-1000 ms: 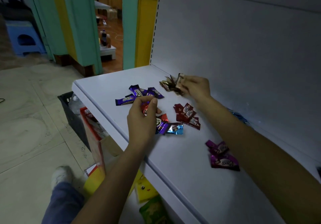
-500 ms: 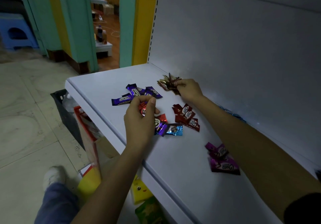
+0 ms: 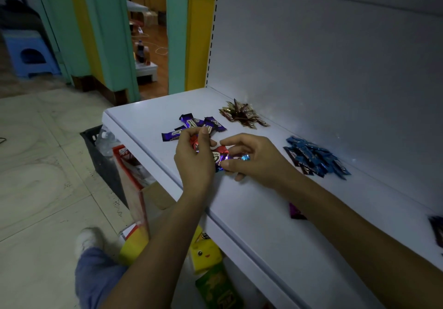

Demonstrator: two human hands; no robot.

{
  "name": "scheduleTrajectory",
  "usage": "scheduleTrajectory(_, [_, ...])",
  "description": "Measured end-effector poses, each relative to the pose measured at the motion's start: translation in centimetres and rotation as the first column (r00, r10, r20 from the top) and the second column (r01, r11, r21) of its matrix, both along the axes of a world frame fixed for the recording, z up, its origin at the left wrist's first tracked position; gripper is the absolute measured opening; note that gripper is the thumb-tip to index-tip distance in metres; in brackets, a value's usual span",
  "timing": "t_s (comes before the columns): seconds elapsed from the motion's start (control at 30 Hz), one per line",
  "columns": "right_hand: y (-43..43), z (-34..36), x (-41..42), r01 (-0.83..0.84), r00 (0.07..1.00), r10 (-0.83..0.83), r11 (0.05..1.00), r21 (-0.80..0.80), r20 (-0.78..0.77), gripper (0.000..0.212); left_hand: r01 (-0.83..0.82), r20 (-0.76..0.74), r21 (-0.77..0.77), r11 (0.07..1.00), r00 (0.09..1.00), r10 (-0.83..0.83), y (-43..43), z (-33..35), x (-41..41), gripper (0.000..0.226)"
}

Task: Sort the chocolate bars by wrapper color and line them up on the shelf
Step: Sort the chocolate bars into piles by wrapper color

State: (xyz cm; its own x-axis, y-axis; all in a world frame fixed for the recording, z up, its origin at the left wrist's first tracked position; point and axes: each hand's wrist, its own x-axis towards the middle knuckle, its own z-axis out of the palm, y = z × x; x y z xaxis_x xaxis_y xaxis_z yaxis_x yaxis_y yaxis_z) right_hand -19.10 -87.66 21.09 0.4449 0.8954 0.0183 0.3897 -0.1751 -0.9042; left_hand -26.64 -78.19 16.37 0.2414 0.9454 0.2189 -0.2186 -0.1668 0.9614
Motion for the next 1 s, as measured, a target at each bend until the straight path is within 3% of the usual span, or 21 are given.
scheduleTrajectory(0.13, [0.3,-0.7,0.6,0.127,0.991,-0.130,0.990,0.057,0.042,0.031,0.223,-0.045,0.035,0.974,0.974,-0.221,0.3,-0.5,-0.2,0.008])
scheduleTrajectory(0.23, [0.5,-0.9,1.5,0.206,0.978,-0.208,0.975,0.082,0.006,0.023,0.336,-0.165,0.122,0.934,0.935,-0.315,0.6,-0.9,-0.3,0.020])
scheduleTrajectory(0.7, [-2.9,-0.3,4.4,0.468,0.835,-0.399,0.877,0.108,-0.379,0.030,0.459,-0.115,0.075,0.886,0.886,-0.449,-0.4,0.4,-0.6,0.036])
scheduleTrajectory(0.8, [-6.0,-0.9,6.5,0.615,0.788,-0.580,0.763,0.199,-0.207,0.019,0.453,-0.070,0.004,0.891,0.889,-0.452,-1.8,1.6,0.2,0.029])
scheduleTrajectory(0.9, [-8.8,-2.1,10.1,0.716,0.638,-0.768,0.617,0.326,0.054,0.015,0.456,-0.013,-0.095,0.885,0.888,-0.459,-3.6,2.4,1.9,0.019])
scheduleTrajectory(1.0, [-10.7,-3.5,13.0,0.719,0.540,-0.784,0.619,0.315,0.308,0.016,0.489,-0.063,-0.089,0.868,0.867,-0.495,-5.6,2.6,3.4,0.026])
